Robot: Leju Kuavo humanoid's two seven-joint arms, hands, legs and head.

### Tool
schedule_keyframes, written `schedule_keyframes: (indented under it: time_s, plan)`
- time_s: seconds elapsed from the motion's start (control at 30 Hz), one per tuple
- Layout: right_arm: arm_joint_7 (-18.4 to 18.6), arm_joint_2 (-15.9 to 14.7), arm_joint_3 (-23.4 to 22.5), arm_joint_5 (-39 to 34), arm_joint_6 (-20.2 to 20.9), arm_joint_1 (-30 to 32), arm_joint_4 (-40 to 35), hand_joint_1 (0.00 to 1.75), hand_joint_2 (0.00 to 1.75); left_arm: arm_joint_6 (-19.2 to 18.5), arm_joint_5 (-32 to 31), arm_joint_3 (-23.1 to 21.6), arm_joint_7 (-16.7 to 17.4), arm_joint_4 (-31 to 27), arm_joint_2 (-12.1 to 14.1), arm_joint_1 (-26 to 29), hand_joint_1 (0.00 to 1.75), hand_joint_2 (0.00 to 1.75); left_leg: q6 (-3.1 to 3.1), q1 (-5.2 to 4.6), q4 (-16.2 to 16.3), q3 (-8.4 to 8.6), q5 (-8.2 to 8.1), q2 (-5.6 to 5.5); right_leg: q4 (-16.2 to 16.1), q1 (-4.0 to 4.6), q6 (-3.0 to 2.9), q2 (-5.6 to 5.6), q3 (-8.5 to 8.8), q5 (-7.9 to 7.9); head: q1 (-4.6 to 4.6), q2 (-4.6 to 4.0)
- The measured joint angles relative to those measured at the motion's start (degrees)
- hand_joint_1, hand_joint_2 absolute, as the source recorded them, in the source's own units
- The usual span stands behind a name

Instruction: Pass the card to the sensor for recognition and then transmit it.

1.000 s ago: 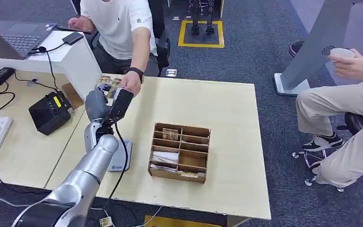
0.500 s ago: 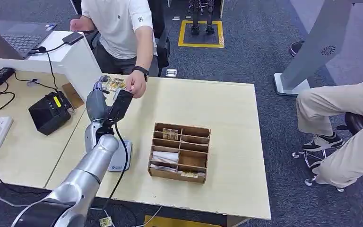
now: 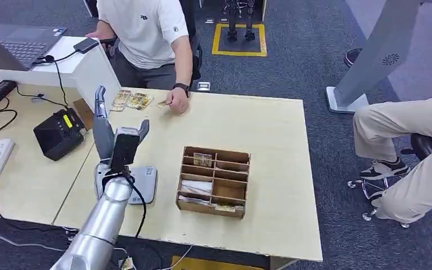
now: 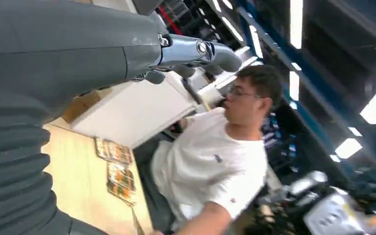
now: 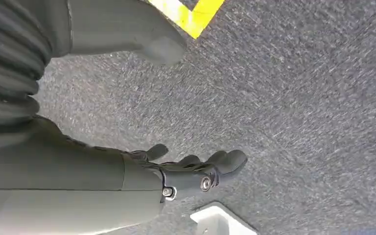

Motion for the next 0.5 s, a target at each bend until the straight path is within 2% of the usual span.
schedule_keyframes:
  time_s: [0.07, 0.13, 0.17, 0.27, 0.3, 0.37, 0.5]
  plan:
    - [0.0, 0.39, 0.0, -0.79, 0.0, 0.13, -0.54, 0.0, 1.75, -2.52, 1.93, -1.93, -2.76, -6.48, 0.15, 5.02, 0.0, 1.75, 0.02, 0.0, 0.0, -0.01, -0.02, -0.01, -0.01, 0.0, 0.01, 0.0, -0.02, -0.01, -0.02, 0.0]
    - [0.0, 0.48, 0.0, -1.38, 0.0, 0.19, -0.87, 0.0, 1.75, -5.16, 4.15, -3.65, -4.89, -10.53, 0.39, 8.56, 0.0, 1.75, 0.03, -0.01, 0.0, -0.05, -0.02, -0.01, -0.01, 0.0, 0.03, -0.01, -0.03, -0.02, 0.0, 0.0]
    - [-0.04, 0.52, 0.0, -2.03, 0.0, 0.21, -1.14, 0.0, 1.75, -8.09, 7.09, -4.74, -5.94, -13.04, 0.59, 10.54, 0.0, 1.75, 0.02, -0.01, 0.0, -0.04, -0.03, -0.01, -0.02, 0.0, 0.03, 0.0, -0.04, -0.02, 0.0, 0.0]
    - [-0.53, 0.72, 0.0, -3.96, 0.0, 0.34, -1.73, 0.0, 1.75, -20.23, 16.97, -8.15, -8.89, -18.94, 1.2, 15.46, 0.0, 1.75, 0.03, -0.01, 0.0, -0.07, -0.03, -0.02, -0.03, 0.0, 0.04, -0.02, -0.06, -0.03, 0.02, 0.0]
    - [-0.66, 0.74, 0.0, -4.33, 0.0, 0.35, -1.84, 0.0, 1.75, -23.55, 18.23, -9.31, -9.72, -20.34, 1.55, 16.53, 0.0, 1.75, 0.03, -0.01, 0.0, -0.08, -0.03, -0.03, -0.03, 0.0, 0.04, -0.03, -0.06, -0.02, 0.0, 0.0]
    - [-0.79, 0.76, 0.0, -4.81, 0.0, 0.35, -1.92, 0.0, 1.75, -26.73, 18.64, -11.1, -10.64, -22.63, 2.19, 17.96, 0.0, 1.75, 0.03, -0.01, 0.0, -0.07, -0.02, -0.02, -0.03, 0.0, 0.03, -0.03, -0.06, -0.02, 0.0, 0.0]
    - [-1.42, 0.76, 0.0, -4.81, 0.0, 0.39, -2.01, 0.0, 1.75, -30.5, 17.27, -13.26, -11.75, -25.1, 3.3, 19.31, 0.0, 1.75, 0.03, 0.0, 0.0, -0.05, -0.01, -0.02, -0.02, 0.0, 0.02, -0.04, -0.05, -0.01, 0.0, 0.0]
